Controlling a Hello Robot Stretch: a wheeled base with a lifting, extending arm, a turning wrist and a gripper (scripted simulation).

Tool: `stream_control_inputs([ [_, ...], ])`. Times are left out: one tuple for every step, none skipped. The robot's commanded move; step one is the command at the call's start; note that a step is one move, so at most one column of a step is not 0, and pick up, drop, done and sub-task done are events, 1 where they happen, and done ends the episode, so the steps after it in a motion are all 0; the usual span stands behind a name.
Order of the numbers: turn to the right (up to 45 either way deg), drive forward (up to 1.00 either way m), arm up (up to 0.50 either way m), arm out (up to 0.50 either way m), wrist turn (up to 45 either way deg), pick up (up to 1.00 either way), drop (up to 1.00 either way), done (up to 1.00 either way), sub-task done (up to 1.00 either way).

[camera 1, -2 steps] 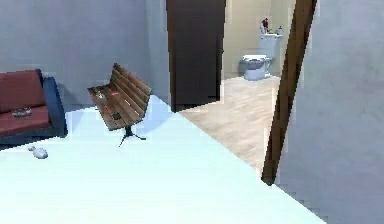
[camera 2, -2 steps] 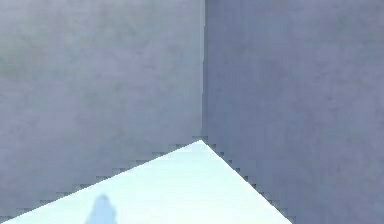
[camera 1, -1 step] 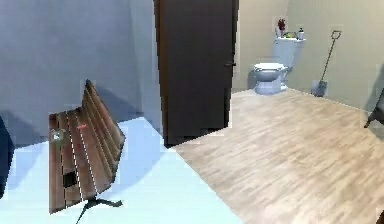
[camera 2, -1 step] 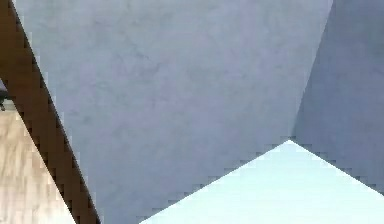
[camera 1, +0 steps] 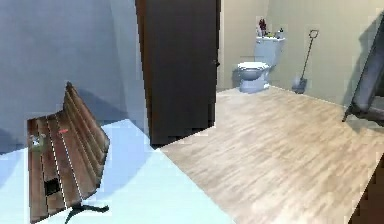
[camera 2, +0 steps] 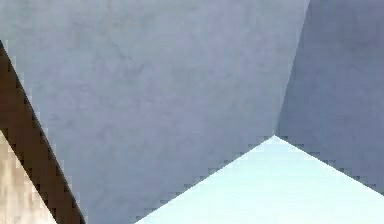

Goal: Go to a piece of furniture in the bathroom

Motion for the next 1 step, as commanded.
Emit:
stream_control_inputs([
  [0.0, 0.7, 0.0, 0.0, 0.0, 0.0, 0.0, 0.0, 0.0],
])
